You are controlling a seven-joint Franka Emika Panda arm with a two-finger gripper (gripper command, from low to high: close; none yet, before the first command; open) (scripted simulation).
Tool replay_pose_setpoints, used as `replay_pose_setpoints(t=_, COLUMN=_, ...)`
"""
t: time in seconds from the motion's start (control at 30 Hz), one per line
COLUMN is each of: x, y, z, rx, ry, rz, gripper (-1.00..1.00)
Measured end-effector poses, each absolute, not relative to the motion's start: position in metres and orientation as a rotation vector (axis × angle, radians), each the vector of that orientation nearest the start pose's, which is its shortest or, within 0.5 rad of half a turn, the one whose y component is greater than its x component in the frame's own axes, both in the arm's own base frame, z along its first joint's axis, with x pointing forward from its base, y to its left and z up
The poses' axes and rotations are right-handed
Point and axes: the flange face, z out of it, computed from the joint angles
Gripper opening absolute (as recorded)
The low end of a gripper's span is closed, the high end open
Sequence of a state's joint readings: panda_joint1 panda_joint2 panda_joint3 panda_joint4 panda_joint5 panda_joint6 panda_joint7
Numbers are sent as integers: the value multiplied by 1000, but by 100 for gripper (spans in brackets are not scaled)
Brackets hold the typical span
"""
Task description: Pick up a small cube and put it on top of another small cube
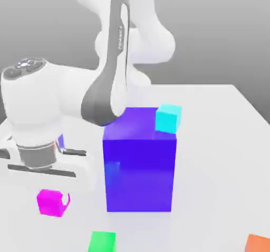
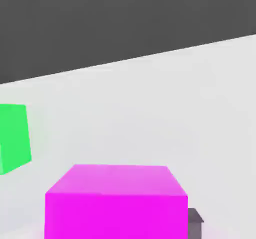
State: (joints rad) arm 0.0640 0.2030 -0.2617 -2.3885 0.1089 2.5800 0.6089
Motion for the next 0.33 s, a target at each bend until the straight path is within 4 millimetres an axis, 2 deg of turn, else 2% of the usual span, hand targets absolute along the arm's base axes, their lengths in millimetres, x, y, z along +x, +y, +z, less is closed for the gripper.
replay_pose_setpoints(t=0.03, x=499, y=-86, z=234, rx=-2843, ry=1330, rz=3, gripper=-100)
replay_pose_setpoints(t=0.07, x=503, y=-77, z=225, rx=-2850, ry=1317, rz=2, gripper=-100)
replay_pose_setpoints(t=0.13, x=506, y=-70, z=200, rx=-2856, ry=1307, rz=1, gripper=-100)
replay_pose_setpoints(t=0.17, x=506, y=-69, z=187, rx=-2856, ry=1306, rz=1, gripper=100)
replay_pose_setpoints(t=0.33, x=506, y=-69, z=187, rx=-2856, ry=1306, rz=1, gripper=100)
